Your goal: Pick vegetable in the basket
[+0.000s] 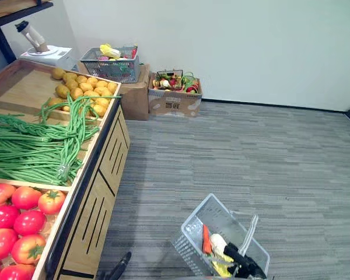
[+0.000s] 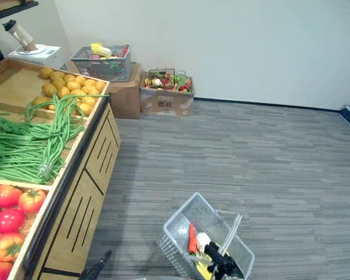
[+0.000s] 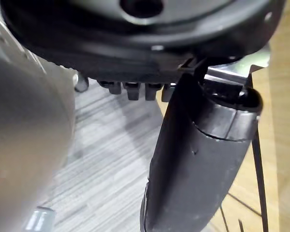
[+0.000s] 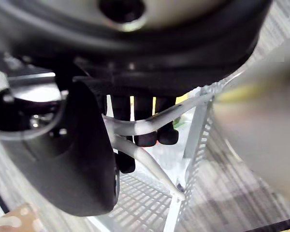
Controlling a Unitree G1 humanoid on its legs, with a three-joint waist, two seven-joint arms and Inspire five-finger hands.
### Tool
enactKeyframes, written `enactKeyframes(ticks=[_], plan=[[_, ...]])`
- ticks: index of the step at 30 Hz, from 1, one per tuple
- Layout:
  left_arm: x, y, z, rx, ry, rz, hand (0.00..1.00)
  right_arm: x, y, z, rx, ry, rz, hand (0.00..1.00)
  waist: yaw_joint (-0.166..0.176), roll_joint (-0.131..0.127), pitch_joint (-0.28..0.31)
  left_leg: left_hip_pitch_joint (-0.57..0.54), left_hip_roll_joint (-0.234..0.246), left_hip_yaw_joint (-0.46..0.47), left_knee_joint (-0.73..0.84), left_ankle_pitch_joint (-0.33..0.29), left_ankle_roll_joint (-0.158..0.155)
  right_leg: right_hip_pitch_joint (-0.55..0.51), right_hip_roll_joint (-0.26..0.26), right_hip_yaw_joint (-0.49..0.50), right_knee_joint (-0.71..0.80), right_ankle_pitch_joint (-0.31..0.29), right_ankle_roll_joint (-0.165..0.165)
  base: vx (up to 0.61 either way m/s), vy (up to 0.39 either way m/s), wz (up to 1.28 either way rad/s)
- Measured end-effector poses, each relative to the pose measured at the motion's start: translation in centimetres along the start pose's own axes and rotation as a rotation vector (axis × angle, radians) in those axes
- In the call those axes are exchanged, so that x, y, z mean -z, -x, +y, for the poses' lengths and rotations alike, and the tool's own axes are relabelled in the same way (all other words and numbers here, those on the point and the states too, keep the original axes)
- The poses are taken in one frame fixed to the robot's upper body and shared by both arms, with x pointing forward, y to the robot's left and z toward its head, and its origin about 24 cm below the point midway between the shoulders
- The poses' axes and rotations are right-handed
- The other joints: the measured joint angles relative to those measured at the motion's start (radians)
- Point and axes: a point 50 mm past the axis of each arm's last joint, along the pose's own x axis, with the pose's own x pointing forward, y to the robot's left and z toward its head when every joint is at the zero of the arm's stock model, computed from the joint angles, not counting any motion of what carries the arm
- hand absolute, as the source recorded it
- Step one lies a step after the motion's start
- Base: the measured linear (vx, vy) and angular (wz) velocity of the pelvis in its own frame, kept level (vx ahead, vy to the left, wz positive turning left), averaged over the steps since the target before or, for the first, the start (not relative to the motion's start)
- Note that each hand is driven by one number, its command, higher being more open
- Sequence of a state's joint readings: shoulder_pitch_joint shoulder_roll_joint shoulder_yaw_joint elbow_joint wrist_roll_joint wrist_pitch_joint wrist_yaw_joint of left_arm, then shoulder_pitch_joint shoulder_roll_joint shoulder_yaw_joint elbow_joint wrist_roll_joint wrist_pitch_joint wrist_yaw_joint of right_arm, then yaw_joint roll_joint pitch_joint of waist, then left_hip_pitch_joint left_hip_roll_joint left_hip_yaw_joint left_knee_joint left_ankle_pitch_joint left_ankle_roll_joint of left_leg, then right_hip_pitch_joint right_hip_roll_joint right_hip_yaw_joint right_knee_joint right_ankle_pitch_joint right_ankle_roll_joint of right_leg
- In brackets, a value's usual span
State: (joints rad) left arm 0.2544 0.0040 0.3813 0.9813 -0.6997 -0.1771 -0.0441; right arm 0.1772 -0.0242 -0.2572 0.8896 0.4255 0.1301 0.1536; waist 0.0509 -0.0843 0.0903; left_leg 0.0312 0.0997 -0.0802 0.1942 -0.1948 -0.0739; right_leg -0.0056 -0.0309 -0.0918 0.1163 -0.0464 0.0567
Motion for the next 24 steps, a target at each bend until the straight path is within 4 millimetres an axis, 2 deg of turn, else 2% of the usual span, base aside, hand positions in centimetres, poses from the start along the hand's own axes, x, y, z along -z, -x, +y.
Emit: enactKeyframes(ticks=[5,8,17,24], plan=[[0.1,0.1,0.8,-0.029,0.010,-0.012,1.00,1.1,0.1,-1.4,0.078,-0.074,0.040,0.00,0.006,-0.005,-0.003,0.027,-0.035,-0.005,-0.018,0.010,0.015,0.040,-0.041,-0.012,-0.027,0.010,0.017,-0.01,0.094,0.11],[0.1,0.2,0.7,-0.026,0.011,-0.017,1.00,1.6,0.1,-1.4,0.130,-0.115,0.031,0.00,0.007,-0.005,-0.003,0.032,-0.045,0.008,-0.020,0.011,0.018,0.044,-0.052,-0.007,-0.032,0.016,0.026,-0.03,0.074,-0.06],[0.3,0.1,0.1,0.048,-0.007,-0.007,1.00,3.5,0.9,-2.2,0.215,-0.199,0.017,0.00,0.007,0.007,-0.010,0.079,-0.041,0.087,-0.044,0.013,0.022,0.054,-0.057,0.033,-0.032,0.023,0.036,-0.02,0.018,-0.15],[0.5,0.0,-0.5,0.125,-0.113,0.051,1.00,3.5,0.9,-2.4,0.230,-0.194,0.015,0.00,0.007,0.020,-0.017,0.118,-0.030,0.175,-0.073,0.013,0.022,0.055,-0.053,0.067,-0.056,0.047,0.041,-0.01,0.016,-0.30]])
